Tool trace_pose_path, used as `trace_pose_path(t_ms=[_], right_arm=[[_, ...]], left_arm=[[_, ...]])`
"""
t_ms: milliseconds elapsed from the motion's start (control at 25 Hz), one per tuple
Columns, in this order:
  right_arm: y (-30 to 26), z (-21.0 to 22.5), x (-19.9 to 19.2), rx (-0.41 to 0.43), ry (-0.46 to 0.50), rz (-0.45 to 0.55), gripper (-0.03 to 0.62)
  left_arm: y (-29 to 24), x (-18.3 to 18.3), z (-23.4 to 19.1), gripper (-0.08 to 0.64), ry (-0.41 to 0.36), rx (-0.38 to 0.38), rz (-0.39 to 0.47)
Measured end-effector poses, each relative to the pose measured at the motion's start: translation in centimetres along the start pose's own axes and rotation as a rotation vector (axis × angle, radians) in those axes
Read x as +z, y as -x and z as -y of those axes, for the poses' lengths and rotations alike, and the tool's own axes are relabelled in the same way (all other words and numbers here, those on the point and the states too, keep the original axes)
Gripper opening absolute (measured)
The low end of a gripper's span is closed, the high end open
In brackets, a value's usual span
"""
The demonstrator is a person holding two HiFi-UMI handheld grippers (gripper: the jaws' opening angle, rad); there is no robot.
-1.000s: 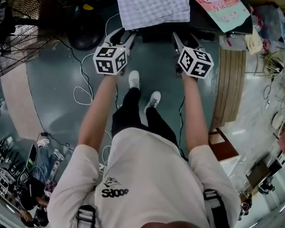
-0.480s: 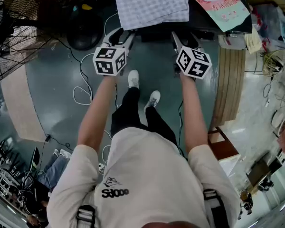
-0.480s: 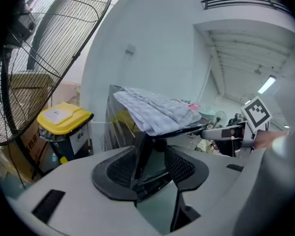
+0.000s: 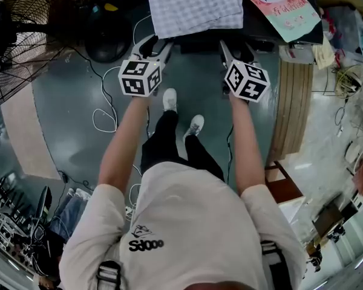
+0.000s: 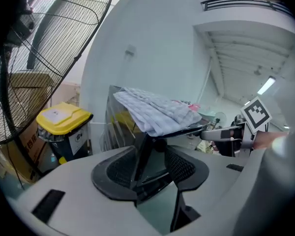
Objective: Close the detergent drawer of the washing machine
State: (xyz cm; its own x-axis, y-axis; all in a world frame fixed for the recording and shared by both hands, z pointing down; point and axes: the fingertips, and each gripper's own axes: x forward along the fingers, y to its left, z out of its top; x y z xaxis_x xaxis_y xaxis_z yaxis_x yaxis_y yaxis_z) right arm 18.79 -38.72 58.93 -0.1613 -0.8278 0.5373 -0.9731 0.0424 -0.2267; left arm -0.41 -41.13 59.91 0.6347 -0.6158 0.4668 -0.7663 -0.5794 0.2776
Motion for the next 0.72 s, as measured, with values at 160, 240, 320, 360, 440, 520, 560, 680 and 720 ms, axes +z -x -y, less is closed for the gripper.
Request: trace_pose_path(t_ms=[160,240,320,360,440,520,560,680,720], right_arm=[[-0.1,-0.1,0.1,-0.001,0.005,-0.002,0.250],[-0.2,-0.1,0.1,-0.002,0.006,-0.002,0.250],[-0.5,0.0,0.3,-0.014,0.002,0.000,0.250],[-0.7,0.2,0.4,-0.029,-0.004,-0.001,0.252],[-0.9,0.5,0.5,-0.061,-0.014,-0.003,0.268],[-0.9,0.6,0.4,-0.070,-0.016,0.010,0.268],[-0.8,0.6,0.5,-0.070,-0.015,0.015,0.268],[-0.9,0.6,0.5,-0.065,-0.012,0.012,0.268],[-0.9,0.5,0.4,-0.062,-0.010,0.010,0.268]], left_arm=[[0.0,0.1,-0.1,0.183,-0.006,-0.003,0.006],[-0.1,0.1,-0.2,0.183,-0.004,-0.003,0.011],[-0.3,0.3,-0.5,0.181,0.007,0.007,0.018],[-0.6,0.4,-0.6,0.178,0.013,0.012,0.019],[-1.0,0.6,-0.6,0.161,0.006,0.013,0.010],[-1.1,0.6,-0.5,0.161,-0.005,0.007,0.011],[-1.1,0.6,-0.5,0.161,0.000,0.002,0.014],[-1.1,0.6,-0.5,0.163,0.005,0.006,0.025],[-1.0,0.6,-0.6,0.163,0.008,0.010,0.030]])
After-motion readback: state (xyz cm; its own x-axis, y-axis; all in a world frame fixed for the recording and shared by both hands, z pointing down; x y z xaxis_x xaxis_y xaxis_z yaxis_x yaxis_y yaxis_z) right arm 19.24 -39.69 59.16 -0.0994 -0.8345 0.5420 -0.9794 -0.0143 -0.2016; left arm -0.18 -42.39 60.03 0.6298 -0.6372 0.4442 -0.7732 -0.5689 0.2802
